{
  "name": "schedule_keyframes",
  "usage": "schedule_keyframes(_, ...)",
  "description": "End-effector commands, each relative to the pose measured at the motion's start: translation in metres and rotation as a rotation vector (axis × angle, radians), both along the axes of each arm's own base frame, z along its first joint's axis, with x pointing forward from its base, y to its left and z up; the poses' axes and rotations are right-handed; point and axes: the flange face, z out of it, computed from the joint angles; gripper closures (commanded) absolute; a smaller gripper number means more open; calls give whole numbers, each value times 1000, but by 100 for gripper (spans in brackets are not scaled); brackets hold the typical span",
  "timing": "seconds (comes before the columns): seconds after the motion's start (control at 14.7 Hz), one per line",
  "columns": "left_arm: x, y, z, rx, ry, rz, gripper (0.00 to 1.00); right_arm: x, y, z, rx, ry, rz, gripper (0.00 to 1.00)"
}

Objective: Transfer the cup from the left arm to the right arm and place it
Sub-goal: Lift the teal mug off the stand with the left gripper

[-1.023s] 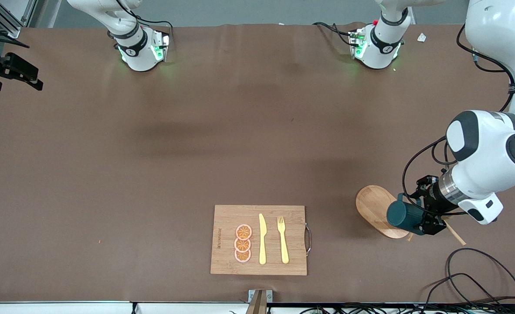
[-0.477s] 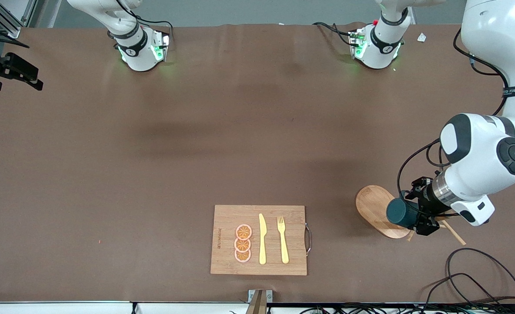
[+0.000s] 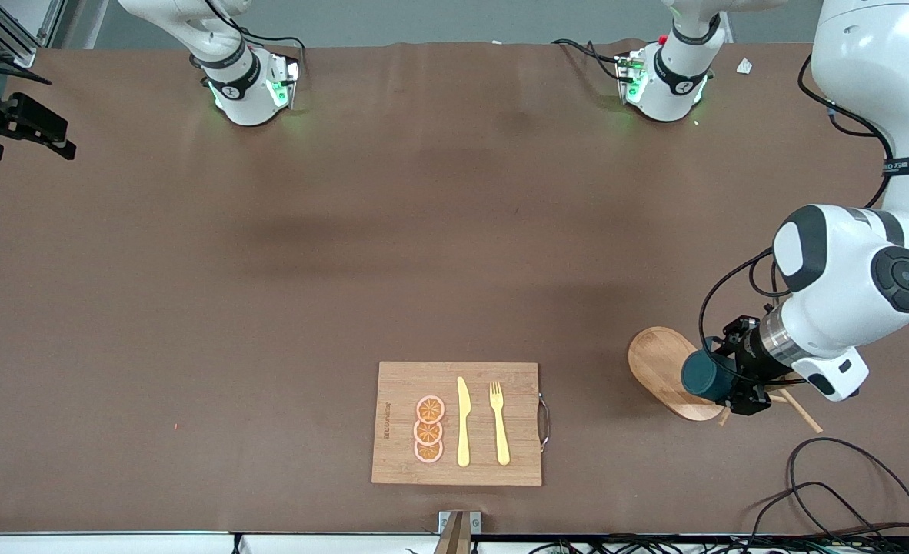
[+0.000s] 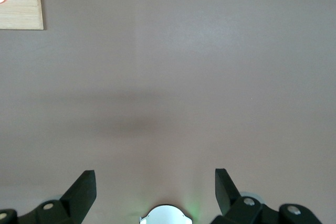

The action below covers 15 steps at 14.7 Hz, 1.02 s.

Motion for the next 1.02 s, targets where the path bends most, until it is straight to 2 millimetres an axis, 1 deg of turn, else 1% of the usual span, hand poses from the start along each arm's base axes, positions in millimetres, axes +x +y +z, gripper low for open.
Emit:
schedule_keyframes(0.0, 5, -4, 6, -13, -17, 11, 28, -4, -1, 1, 4, -3, -5, 0)
schedule_keyframes(0.14, 4, -12, 11, -14, -23, 2, 28, -4, -1, 2, 1, -6, -7, 0)
schedule_keyframes(0.2, 2, -20, 14, -16, -25, -7, 28, -4, -2, 3, 1, -8, -7, 0)
schedule_keyframes(0.34, 1, -30, 30, -19, -42, -20, 28, -1, -3, 7, 1, -17, -11, 0)
schedule_keyframes(0.48, -4, -46, 40, -19, -53, -44, 28, 3, -3, 7, 1, -20, -11, 0)
schedule_keyframes(0.61, -12, -66, 51, -17, -50, -75, 28, 3, -3, 7, 2, -20, -10, 0)
schedule_keyframes(0.68, -17, -79, 58, -14, -51, -90, 28, 3, -3, 7, 2, -20, -10, 0)
schedule_keyframes(0.75, -21, -91, 59, -9, -48, -111, 28, 3, -4, 7, 4, -20, -12, 0)
schedule_keyframes(0.82, -27, -111, 58, -3, -41, -141, 28, 4, -4, 6, 4, -18, -12, 0)
schedule_keyframes(0.95, -42, -159, 57, 22, -44, -211, 28, 4, -3, 6, 4, -17, -15, 0)
